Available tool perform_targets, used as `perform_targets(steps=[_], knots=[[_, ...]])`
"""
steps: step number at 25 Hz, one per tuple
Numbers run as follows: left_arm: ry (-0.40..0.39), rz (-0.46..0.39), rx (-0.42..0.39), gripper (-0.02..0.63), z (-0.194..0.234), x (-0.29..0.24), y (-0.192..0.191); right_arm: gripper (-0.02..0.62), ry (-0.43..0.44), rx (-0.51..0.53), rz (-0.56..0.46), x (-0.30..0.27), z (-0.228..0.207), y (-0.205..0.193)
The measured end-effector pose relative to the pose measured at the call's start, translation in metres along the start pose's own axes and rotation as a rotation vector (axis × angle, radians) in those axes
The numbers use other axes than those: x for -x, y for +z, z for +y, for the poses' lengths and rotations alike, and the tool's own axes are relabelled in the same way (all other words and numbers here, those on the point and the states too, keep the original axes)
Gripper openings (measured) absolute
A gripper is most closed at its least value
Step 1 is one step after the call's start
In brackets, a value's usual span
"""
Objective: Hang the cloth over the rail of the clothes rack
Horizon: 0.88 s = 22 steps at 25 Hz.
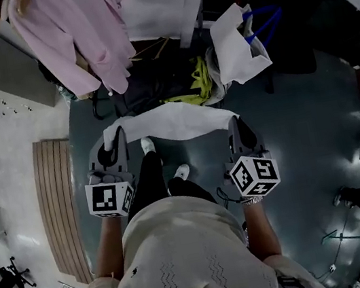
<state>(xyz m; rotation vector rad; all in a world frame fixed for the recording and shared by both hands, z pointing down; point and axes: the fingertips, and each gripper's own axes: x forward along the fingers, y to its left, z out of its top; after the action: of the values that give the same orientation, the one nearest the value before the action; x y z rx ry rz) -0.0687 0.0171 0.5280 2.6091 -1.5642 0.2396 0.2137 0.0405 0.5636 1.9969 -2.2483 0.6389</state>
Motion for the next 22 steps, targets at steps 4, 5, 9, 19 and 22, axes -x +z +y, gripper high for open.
perform_targets(steps=[4,5,9,19,22], knots=[[-0.009,-0.022,0.028,0.020,0.031,-0.049,0.012,0.021,-0.039,-0.017,-0.008,-0.036,-0.012,0.024],[-0.016,-0.030,0.044,0.020,0.041,-0.063,0.014,0.021,-0.058,-0.022,-0.014,-0.045,-0.016,0.031],[-0.066,-0.085,0.096,0.020,0.076,-0.117,0.024,0.021,-0.127,-0.005,-0.039,-0.081,-0.025,0.062],[-0.230,-0.268,0.012,0.020,0.133,-0.213,0.131,0.021,-0.139,-0.063,-0.249,-0.137,-0.024,0.196],[-0.234,-0.306,-0.050,0.020,0.133,-0.223,0.162,0.021,-0.122,0.052,-0.272,-0.147,-0.020,0.229]])
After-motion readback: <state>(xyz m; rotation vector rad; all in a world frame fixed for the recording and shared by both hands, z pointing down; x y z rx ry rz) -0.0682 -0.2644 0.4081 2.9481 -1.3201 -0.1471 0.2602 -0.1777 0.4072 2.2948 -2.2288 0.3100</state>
